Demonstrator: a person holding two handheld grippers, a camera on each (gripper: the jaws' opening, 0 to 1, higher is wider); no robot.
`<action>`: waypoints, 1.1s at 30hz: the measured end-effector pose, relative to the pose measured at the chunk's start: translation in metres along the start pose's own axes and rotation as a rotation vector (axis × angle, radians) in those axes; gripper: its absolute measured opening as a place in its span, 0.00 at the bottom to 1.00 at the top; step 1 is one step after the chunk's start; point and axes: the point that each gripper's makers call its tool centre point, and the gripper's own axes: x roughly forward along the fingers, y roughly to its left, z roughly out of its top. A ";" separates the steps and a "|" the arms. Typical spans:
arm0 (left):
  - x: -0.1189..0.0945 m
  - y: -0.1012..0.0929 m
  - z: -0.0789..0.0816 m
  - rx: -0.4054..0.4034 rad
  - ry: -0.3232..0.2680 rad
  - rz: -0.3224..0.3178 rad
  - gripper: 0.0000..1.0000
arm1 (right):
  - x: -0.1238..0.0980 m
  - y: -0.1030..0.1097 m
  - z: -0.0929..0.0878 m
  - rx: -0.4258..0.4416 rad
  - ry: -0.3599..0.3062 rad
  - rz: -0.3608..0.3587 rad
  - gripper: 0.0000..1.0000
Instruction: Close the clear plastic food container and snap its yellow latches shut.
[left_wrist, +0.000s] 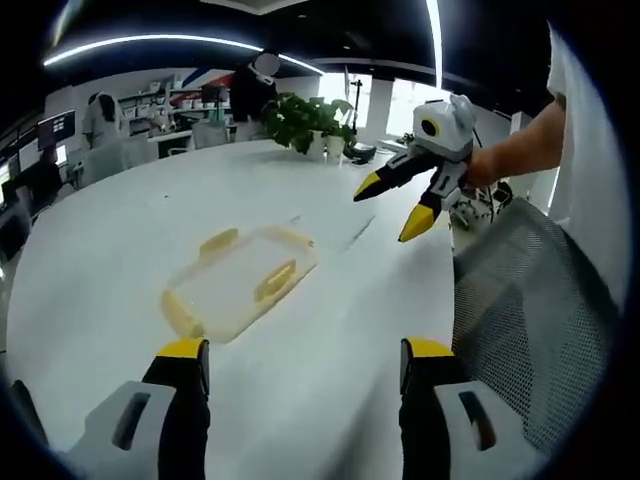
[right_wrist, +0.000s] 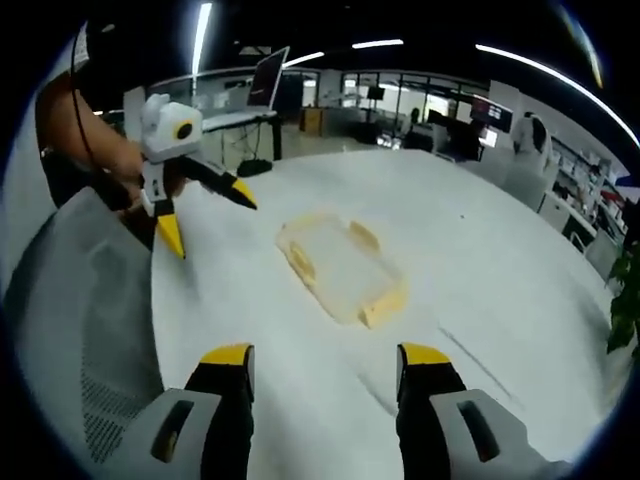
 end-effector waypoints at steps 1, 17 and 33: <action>0.000 0.001 -0.001 0.003 0.003 0.000 0.78 | 0.001 -0.001 0.001 -0.002 0.000 0.000 0.56; 0.004 0.021 -0.003 0.056 0.058 -0.013 0.76 | 0.018 -0.011 0.010 -0.069 0.025 0.037 0.56; 0.013 0.037 -0.004 0.107 0.100 -0.031 0.73 | 0.034 -0.020 0.017 -0.114 0.048 0.065 0.55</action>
